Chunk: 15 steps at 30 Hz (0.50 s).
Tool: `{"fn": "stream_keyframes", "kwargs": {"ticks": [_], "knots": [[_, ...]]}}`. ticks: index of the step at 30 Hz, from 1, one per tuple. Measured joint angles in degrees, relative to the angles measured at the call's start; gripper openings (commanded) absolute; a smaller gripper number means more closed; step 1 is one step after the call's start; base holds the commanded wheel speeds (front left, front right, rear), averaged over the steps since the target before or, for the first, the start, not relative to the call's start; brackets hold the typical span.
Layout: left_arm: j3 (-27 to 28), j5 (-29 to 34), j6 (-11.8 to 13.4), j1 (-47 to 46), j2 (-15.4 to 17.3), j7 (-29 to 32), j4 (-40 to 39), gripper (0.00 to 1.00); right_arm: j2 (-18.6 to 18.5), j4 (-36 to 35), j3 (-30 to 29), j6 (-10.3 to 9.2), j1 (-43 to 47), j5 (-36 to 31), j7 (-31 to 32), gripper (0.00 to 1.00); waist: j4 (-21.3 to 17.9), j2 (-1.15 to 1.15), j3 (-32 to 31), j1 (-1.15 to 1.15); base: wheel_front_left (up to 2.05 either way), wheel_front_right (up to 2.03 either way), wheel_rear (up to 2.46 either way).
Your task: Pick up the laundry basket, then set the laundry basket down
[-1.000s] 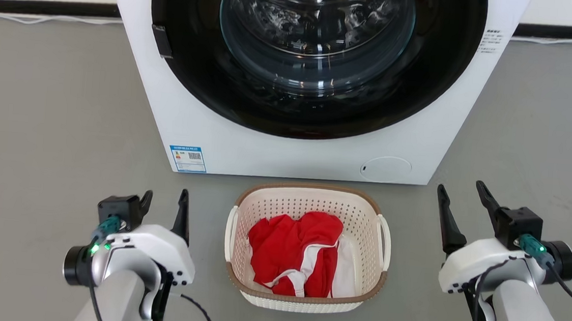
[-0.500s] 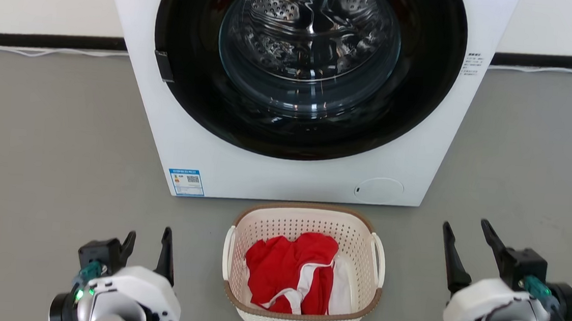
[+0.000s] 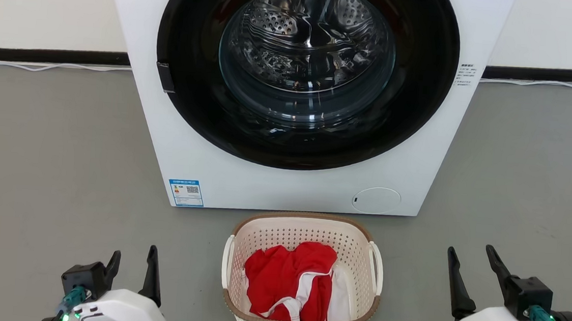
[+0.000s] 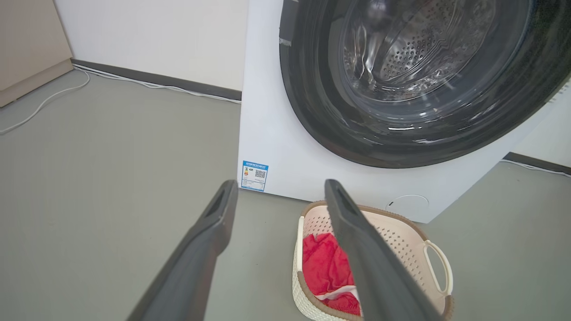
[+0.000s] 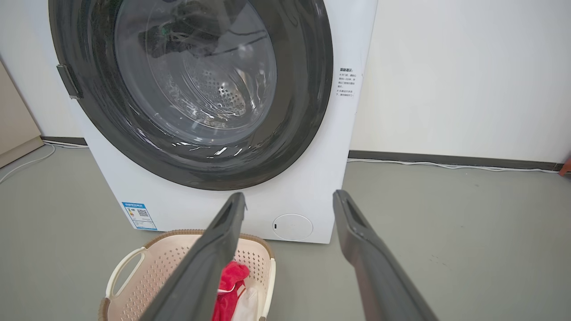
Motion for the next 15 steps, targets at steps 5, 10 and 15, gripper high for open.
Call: {"fn": "stream_keyframes", "kwargs": {"ticks": [5, 10, 15], "knots": [[0.60, 0.36, -0.01, 1.02, -0.08, 0.00, -0.99, 1.00, 0.15, -1.49, -0.49, 0.00, 0.99, -0.48, 0.09, 1.00, -0.09, 0.00, -0.31, 0.00, 0.00, 0.00, 0.00], [1.14, 0.49, 0.02, 1.86, -0.22, 0.01, -1.75, 1.00, 0.42, -2.89, -0.78, 0.00, 2.59, -0.48, 0.57, 1.00, -0.16, 0.00, -0.49, 0.00, 0.00, 0.00, 0.00], [1.03, 1.24, 0.24, 4.14, -0.64, 0.02, 0.45, 0.00, 1.34, -0.13, -0.74, -0.07, 4.37, -0.45, 0.57, 0.00, -0.17, 0.00, -0.53, 0.00, 0.00, 0.00, 0.00]]}}
